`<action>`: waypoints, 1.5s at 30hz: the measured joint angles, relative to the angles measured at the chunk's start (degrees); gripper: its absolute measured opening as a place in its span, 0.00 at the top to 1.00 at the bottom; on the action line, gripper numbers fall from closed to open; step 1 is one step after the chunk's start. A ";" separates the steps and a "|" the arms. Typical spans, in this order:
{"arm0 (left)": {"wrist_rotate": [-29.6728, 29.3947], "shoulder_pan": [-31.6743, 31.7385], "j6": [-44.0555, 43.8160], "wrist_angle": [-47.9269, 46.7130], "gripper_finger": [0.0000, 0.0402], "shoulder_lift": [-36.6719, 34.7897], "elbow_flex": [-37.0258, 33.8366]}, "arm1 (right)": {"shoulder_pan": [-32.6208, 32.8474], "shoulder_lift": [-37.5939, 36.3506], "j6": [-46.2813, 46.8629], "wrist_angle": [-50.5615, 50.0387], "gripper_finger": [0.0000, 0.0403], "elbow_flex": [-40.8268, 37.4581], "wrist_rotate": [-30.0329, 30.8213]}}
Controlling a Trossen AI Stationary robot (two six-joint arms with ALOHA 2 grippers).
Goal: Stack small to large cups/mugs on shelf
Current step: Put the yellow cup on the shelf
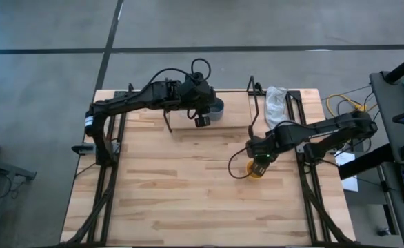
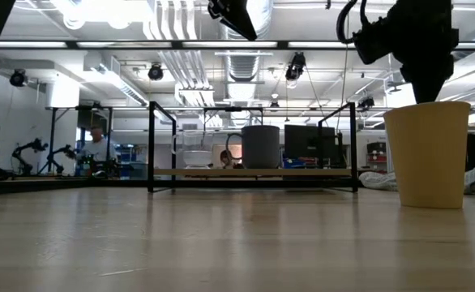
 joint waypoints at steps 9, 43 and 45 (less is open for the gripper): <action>-0.05 -0.09 0.07 -0.01 0.76 0.00 -0.04 | 0.00 4.74 -0.22 -0.85 0.75 -0.07 0.02; -4.59 -0.04 0.55 -0.13 0.76 -5.79 0.26 | -5.51 3.95 -21.44 -5.24 0.98 28.31 20.41; -4.59 -0.09 0.25 -0.13 0.76 -7.20 0.26 | -8.13 4.08 -23.22 -8.38 0.98 31.81 20.41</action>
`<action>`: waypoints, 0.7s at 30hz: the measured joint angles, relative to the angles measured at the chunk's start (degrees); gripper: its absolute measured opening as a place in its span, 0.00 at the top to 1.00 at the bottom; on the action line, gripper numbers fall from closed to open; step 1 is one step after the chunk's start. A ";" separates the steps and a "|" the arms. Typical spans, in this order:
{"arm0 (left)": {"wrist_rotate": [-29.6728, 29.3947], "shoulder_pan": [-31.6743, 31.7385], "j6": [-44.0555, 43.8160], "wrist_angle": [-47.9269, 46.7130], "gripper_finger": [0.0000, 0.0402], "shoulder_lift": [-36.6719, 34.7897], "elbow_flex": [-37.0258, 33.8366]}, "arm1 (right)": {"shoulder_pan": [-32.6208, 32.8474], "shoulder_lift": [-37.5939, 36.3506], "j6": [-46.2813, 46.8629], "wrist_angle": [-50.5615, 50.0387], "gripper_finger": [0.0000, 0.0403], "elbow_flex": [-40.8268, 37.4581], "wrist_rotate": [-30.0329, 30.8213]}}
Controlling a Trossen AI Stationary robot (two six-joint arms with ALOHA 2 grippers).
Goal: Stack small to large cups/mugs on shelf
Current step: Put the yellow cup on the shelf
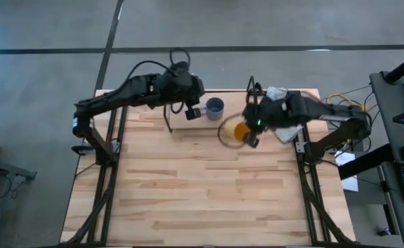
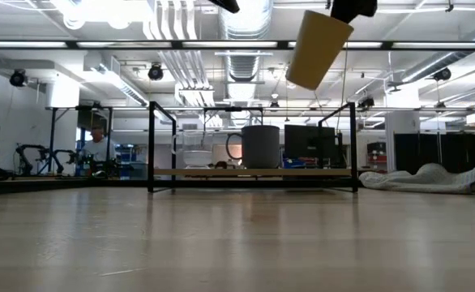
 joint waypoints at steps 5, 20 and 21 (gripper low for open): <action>-0.02 -0.20 -0.09 0.07 0.76 -2.79 -0.33 | -7.47 0.00 -8.03 -6.58 0.98 7.12 -0.33; 2.64 -3.46 -0.25 0.49 0.76 -5.37 -0.39 | -32.71 5.23 -22.71 -6.83 0.98 10.18 -15.33; 2.67 -3.79 -0.35 0.38 0.76 -5.33 -0.50 | -33.14 6.27 -23.24 -6.59 0.98 10.18 -15.61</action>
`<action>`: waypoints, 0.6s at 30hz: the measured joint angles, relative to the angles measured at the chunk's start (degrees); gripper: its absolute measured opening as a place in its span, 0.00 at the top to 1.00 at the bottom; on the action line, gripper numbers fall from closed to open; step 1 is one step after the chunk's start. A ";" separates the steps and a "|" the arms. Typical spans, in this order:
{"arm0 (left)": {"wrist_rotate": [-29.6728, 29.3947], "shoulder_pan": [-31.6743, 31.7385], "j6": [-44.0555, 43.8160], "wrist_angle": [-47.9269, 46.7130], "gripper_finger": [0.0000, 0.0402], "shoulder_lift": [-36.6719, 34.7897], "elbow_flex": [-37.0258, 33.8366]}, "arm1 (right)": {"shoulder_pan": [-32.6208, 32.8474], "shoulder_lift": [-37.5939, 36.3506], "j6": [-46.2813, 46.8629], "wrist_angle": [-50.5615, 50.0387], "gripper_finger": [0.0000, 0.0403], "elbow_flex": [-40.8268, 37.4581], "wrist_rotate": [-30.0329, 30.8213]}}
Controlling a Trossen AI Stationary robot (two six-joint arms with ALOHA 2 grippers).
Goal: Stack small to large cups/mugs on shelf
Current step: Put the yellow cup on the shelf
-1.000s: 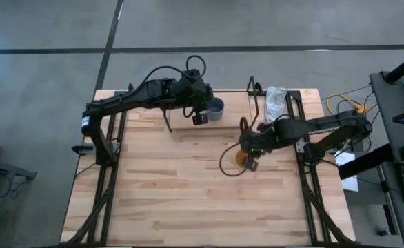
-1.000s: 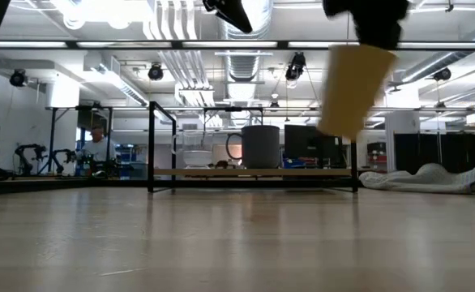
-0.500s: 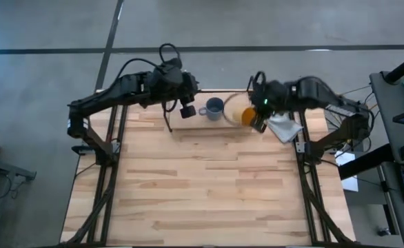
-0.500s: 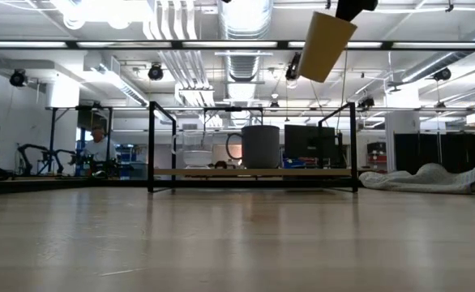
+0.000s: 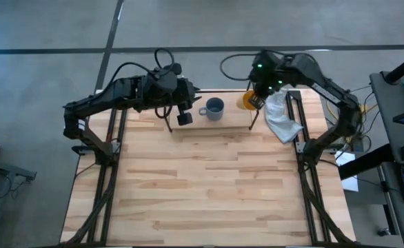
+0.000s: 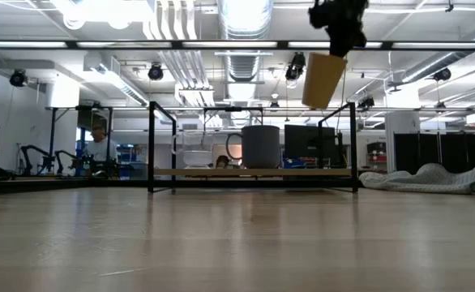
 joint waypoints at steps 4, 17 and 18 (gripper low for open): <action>0.09 -0.92 -4.00 -0.20 0.76 0.61 -0.18 | -0.75 4.53 -1.29 0.63 0.98 0.00 -0.13; 0.48 -2.09 -13.30 -0.28 0.76 0.83 -2.09 | -1.92 16.49 -3.05 0.63 0.98 2.29 -0.01; 0.49 -2.10 -13.30 -0.29 0.76 0.83 -2.11 | -1.92 17.00 -3.44 0.62 0.98 3.25 0.07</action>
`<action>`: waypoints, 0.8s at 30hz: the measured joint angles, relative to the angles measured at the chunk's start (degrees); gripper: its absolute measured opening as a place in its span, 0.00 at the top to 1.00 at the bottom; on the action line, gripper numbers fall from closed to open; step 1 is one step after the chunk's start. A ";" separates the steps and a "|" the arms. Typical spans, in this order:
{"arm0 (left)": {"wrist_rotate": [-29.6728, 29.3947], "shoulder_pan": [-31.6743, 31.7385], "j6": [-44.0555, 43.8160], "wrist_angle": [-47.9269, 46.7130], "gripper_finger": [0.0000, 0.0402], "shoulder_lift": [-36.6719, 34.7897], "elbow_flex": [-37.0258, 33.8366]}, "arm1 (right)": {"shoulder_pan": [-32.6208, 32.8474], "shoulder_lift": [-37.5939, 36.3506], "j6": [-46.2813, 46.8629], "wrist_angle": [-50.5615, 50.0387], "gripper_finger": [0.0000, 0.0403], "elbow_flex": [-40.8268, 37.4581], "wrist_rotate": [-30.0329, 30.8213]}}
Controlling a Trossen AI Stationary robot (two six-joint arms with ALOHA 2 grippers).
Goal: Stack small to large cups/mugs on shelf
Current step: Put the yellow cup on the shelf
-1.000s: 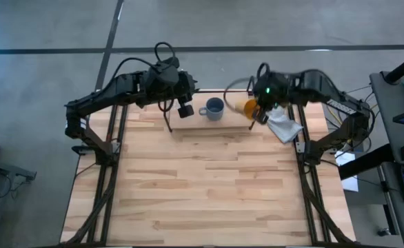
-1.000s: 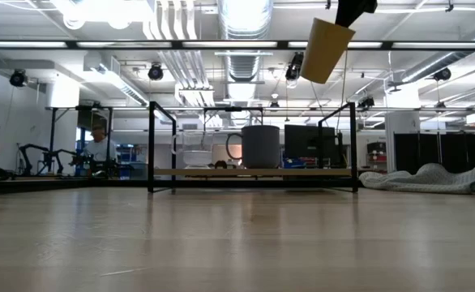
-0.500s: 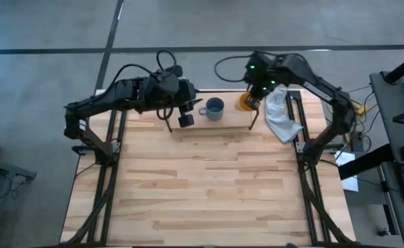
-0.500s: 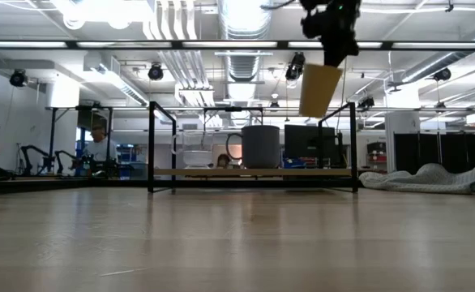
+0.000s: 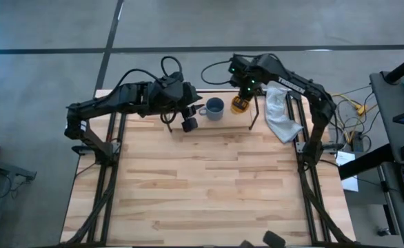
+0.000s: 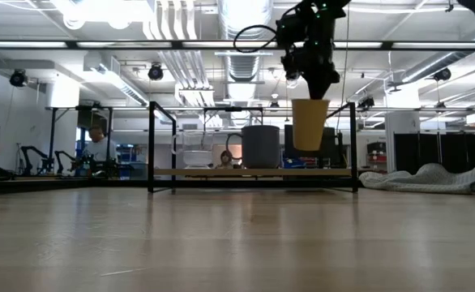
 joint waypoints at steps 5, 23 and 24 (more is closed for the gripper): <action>0.00 -0.01 -0.02 0.04 0.76 0.00 -0.37 | 0.02 2.69 -2.21 0.06 0.98 4.77 0.02; 0.34 -1.59 -0.07 0.04 0.76 0.02 -4.64 | -0.20 8.76 -3.51 -5.76 0.98 7.26 -0.13; 0.34 -1.72 -0.08 0.04 0.76 0.02 -4.64 | -0.22 9.05 -3.61 -5.74 0.98 7.29 -0.15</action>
